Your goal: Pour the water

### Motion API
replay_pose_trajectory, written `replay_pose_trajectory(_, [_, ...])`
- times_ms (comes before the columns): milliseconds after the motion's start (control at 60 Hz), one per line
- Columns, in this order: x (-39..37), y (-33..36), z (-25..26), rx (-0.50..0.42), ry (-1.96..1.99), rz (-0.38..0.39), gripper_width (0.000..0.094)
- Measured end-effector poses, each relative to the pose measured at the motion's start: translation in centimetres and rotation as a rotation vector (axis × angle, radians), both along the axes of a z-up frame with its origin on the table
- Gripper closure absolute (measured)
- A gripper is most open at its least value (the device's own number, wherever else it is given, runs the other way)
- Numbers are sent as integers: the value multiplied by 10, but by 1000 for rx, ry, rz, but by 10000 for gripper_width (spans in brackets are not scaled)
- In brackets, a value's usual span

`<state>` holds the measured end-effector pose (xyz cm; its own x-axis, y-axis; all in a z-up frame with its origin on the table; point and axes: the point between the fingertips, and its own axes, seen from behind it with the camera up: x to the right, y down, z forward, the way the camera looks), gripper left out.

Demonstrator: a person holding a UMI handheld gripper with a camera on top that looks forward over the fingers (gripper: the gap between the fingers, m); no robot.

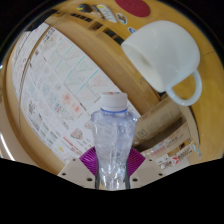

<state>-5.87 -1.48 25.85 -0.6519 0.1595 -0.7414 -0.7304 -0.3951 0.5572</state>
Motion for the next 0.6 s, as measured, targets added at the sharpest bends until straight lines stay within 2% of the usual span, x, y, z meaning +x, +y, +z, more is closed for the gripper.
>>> replay_pose_trajectory(217, [-2,3,-13,-35,-21,32,606])
replay_pose_trajectory(383, [-11,-2,20,40,-383,32,606])
replay_pose_trajectory(467, [-2,-4,50,123,-706,-35,603])
replay_pose_trajectory(600, [41,-6,106,228,-1207,-268,602])
